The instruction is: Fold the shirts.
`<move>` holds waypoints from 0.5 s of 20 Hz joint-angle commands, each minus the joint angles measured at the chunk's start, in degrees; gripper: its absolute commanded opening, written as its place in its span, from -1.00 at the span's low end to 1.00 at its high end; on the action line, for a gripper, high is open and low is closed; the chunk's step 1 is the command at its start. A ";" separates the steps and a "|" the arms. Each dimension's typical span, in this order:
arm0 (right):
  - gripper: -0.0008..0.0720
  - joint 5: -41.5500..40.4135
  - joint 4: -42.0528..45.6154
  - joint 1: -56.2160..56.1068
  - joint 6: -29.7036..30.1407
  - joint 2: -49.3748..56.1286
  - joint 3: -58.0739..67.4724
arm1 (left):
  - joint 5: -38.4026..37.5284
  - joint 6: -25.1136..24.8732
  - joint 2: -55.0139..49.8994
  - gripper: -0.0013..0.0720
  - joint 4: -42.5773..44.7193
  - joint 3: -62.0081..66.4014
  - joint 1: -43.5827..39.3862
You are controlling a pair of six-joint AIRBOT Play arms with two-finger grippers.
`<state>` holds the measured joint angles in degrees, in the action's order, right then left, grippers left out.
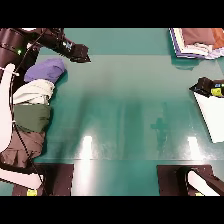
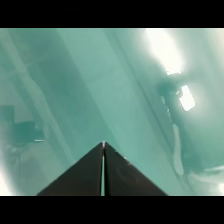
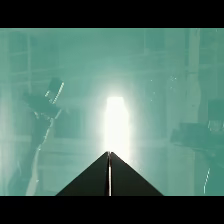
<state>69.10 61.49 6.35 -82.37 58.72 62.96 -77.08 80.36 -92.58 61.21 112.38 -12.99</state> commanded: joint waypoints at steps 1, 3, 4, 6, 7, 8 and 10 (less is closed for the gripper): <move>-0.94 0.09 -0.02 -0.04 -0.02 0.00 0.07 | 4.70 -0.96 -0.04 -0.40 8.57 0.00 0.20; -0.94 0.09 -0.07 -0.04 -0.04 0.00 0.07 | 8.09 5.35 -0.31 0.76 25.22 -0.02 0.96; -0.94 0.09 -0.07 -0.07 -0.04 0.00 0.07 | 9.27 7.67 -0.63 0.76 32.15 -0.07 1.77; -0.94 0.09 -0.07 -0.07 -0.04 0.00 0.07 | 11.74 9.97 -2.23 0.76 37.81 -0.31 5.03; -0.94 0.13 -0.09 -0.07 -0.04 0.00 0.07 | 12.22 10.86 -3.74 0.76 37.79 -0.33 7.32; -0.94 0.42 -0.09 -0.04 -0.07 0.00 0.07 | 12.09 11.78 -5.46 0.76 37.75 -0.31 9.35; -0.94 1.62 -0.09 -0.07 -0.07 0.00 0.07 | 12.13 13.79 -9.35 0.76 37.07 -0.31 13.55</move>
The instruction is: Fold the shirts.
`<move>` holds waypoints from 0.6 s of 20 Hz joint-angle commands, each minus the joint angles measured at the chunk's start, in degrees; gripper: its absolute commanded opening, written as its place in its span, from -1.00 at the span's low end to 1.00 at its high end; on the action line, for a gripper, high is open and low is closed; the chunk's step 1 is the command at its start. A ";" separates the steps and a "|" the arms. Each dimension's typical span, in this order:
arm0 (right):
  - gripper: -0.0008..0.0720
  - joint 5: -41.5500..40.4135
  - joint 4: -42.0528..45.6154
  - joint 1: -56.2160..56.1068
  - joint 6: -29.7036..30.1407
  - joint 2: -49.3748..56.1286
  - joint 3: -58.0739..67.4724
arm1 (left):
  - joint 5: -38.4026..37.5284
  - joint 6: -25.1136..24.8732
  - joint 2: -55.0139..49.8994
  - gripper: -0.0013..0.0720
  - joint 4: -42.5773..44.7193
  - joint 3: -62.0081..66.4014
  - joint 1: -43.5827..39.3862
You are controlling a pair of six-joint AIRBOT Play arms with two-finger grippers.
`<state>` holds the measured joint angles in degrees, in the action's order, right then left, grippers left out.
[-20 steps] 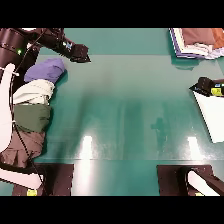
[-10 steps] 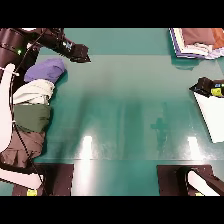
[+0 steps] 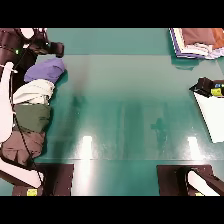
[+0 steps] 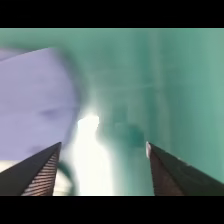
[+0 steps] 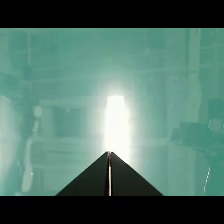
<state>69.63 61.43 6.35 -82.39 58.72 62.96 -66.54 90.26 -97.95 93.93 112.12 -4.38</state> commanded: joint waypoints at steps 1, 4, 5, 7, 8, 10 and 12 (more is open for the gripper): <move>-0.94 1.44 0.00 -0.07 -0.04 0.00 0.07 | 1.60 4.42 -6.01 0.76 3.02 -0.04 6.88; -0.94 1.44 0.00 -0.07 -0.04 0.00 0.07 | 1.68 4.31 -11.50 0.76 1.14 -0.04 10.16; -0.94 1.33 -0.02 -0.07 -0.04 0.00 0.07 | 2.27 4.31 -12.98 0.76 1.07 -0.04 10.73; -0.94 1.29 -0.02 -0.07 -0.04 0.00 0.07 | 3.56 4.31 -15.28 0.71 0.83 -0.04 10.97; -0.94 1.31 -0.02 -0.07 -0.04 0.00 0.07 | 4.04 4.33 -15.96 0.68 0.76 -0.04 10.97; -0.94 1.29 -0.02 -0.07 -0.04 0.00 0.07 | 4.72 4.48 -16.00 0.67 0.76 0.11 10.95; -0.94 0.72 -0.02 -0.07 -0.04 0.00 0.07 | 3.50 4.72 -15.69 -0.89 0.72 1.62 10.95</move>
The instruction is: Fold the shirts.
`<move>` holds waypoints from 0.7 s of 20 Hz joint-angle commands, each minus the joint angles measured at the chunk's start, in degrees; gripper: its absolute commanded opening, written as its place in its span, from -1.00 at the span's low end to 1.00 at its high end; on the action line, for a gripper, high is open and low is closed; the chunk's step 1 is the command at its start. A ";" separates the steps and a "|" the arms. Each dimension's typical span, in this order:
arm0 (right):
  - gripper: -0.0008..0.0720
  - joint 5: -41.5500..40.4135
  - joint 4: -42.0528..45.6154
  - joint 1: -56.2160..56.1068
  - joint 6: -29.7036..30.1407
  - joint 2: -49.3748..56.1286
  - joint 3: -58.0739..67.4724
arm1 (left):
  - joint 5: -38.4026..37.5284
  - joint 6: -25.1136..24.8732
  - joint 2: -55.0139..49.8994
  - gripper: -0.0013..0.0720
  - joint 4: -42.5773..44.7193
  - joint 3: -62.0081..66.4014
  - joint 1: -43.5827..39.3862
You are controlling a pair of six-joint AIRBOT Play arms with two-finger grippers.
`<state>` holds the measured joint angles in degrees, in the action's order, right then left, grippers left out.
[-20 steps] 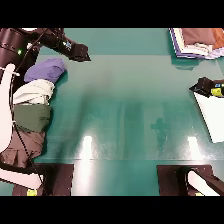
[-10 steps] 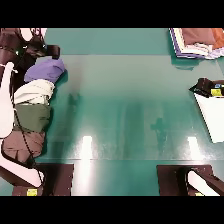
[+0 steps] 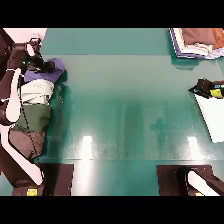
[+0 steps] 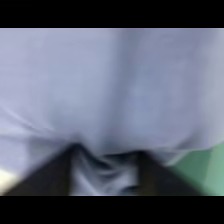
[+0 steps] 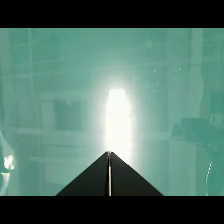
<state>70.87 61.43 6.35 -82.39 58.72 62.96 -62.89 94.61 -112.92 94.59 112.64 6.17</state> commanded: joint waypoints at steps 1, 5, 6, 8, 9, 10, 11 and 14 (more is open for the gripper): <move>-0.94 -1.03 -0.02 -0.07 -0.04 0.00 0.09 | -0.90 0.37 -0.26 -0.90 -0.15 2.19 0.39; -0.94 -2.64 -0.39 -0.04 -0.02 0.00 3.91 | 0.24 0.13 8.22 -0.91 -0.68 5.09 -1.03; -0.94 -3.30 -0.42 -0.04 -0.02 0.00 6.36 | 1.31 -0.61 12.50 -0.91 -0.52 5.09 -2.01; -0.94 -4.74 -0.42 -0.04 -0.02 0.00 12.37 | 1.86 -3.26 21.90 -0.91 -0.57 5.09 -5.22; -0.94 -5.66 -0.39 -0.04 -0.02 0.00 15.63 | 1.25 -4.44 26.21 -0.91 -0.57 5.09 -7.13; -0.94 -6.64 -0.39 -0.04 -0.02 0.00 18.32 | 0.31 -5.09 30.36 -0.91 -0.57 5.09 -9.33; -0.94 -7.28 -0.39 -0.07 -0.02 0.00 21.07 | -1.33 -5.25 34.49 -0.91 -0.57 5.09 -11.80; -0.94 -7.67 -0.39 -0.04 -0.02 0.00 27.06 | -7.28 -6.10 43.06 -0.91 -0.57 5.09 -19.58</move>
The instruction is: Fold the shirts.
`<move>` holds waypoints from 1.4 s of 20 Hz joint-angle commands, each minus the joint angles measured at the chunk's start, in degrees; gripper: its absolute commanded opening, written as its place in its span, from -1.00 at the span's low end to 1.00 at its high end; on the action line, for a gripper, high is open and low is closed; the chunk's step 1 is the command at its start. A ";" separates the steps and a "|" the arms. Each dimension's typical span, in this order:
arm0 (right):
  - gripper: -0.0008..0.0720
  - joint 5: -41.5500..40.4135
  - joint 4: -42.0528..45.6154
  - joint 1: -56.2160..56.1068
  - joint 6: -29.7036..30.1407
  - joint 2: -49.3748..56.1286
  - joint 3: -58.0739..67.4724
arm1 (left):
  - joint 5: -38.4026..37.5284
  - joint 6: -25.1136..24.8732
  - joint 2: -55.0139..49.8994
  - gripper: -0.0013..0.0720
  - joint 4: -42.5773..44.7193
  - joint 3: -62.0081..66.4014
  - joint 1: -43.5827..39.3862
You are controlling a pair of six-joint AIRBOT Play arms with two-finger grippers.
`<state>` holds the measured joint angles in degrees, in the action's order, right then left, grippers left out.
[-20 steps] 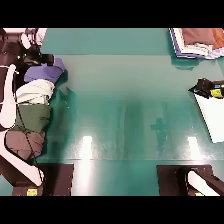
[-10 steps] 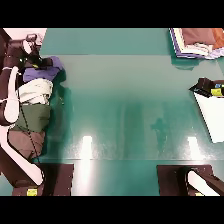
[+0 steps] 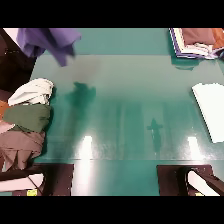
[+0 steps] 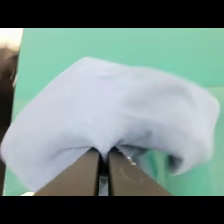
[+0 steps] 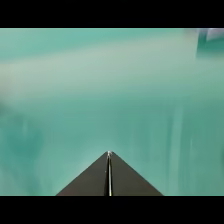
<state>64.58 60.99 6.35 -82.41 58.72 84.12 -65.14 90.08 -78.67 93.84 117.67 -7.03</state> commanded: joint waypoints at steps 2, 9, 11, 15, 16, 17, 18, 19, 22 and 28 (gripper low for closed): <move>-0.94 -0.92 0.02 -0.07 0.00 0.00 8.55 | -11.50 -1.42 10.51 -0.91 0.15 -0.22 -11.76; -0.94 4.90 0.04 -0.07 0.00 0.00 10.45 | -8.20 8.04 10.16 -0.90 -4.70 -24.61 -28.89; -0.94 6.43 0.07 -0.04 0.00 0.00 10.43 | 0.24 8.02 10.16 -0.90 -10.84 -35.34 -31.52; -0.94 7.69 0.07 -0.07 0.00 0.00 10.43 | 7.93 7.56 10.16 0.79 -13.51 -46.64 -31.87; -0.94 7.72 0.07 -0.07 0.00 0.00 10.43 | 5.53 7.37 10.47 0.79 -11.21 -45.97 -30.25; -0.94 7.69 0.07 -0.07 0.00 0.00 10.43 | 2.40 7.21 10.95 0.79 -8.57 -44.70 -28.00; -0.94 7.69 0.09 -0.07 0.00 0.00 10.43 | -0.87 6.93 11.47 0.79 -5.88 -43.39 -24.87; -0.94 7.72 0.07 -0.07 0.00 0.00 10.43 | -2.73 6.93 12.28 0.79 -4.22 -43.10 -21.59; -0.94 7.69 0.07 -0.07 0.00 0.00 10.43 | -4.66 4.70 12.70 0.79 -7.32 -46.47 -11.26; -0.94 7.67 0.09 -0.07 0.00 0.00 10.40 | 9.77 -6.95 10.78 0.79 -31.76 -65.96 -3.52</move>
<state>72.23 61.08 6.33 -82.39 58.72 94.50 -62.26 89.36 -66.81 74.26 59.22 -13.56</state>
